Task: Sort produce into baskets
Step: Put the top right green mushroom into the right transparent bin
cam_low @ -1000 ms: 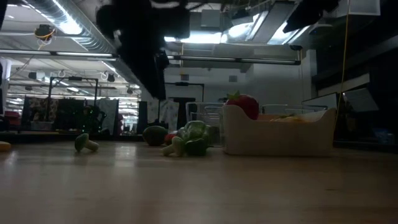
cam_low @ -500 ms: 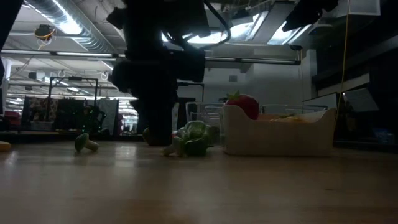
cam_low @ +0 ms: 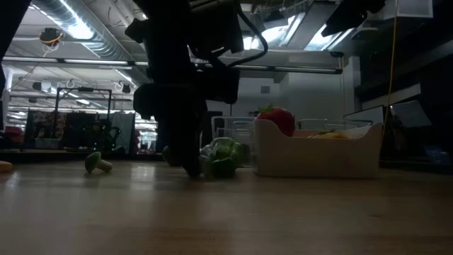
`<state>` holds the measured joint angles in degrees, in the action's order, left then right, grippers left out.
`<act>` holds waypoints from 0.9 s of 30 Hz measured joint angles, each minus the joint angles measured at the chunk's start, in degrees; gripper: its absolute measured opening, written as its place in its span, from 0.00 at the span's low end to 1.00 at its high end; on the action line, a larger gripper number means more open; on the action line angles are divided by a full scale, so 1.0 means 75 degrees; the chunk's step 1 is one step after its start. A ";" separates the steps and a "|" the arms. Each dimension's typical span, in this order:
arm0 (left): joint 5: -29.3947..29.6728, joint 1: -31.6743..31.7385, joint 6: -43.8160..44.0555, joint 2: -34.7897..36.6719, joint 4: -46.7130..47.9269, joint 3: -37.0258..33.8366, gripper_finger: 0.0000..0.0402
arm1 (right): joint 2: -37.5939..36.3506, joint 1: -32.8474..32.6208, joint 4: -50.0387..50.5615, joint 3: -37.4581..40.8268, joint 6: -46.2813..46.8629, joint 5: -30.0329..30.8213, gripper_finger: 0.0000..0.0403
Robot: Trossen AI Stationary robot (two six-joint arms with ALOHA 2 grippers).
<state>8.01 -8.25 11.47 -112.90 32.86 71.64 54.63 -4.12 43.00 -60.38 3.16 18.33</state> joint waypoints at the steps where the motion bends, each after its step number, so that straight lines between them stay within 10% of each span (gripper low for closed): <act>1: 0.0000 0.0000 0.0000 0.0000 -0.0048 0.0000 0.15 | 0.0000 0.0002 -0.0003 0.0000 0.0000 0.0002 0.74; 27: -0.0050 0.0006 -0.0497 0.0028 0.1188 0.1591 0.05 | 0.0330 0.0000 -0.0036 0.0003 0.0000 -0.0179 0.74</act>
<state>7.64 -8.21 7.75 -112.69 41.77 83.57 57.11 -4.12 42.73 -60.36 3.16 16.98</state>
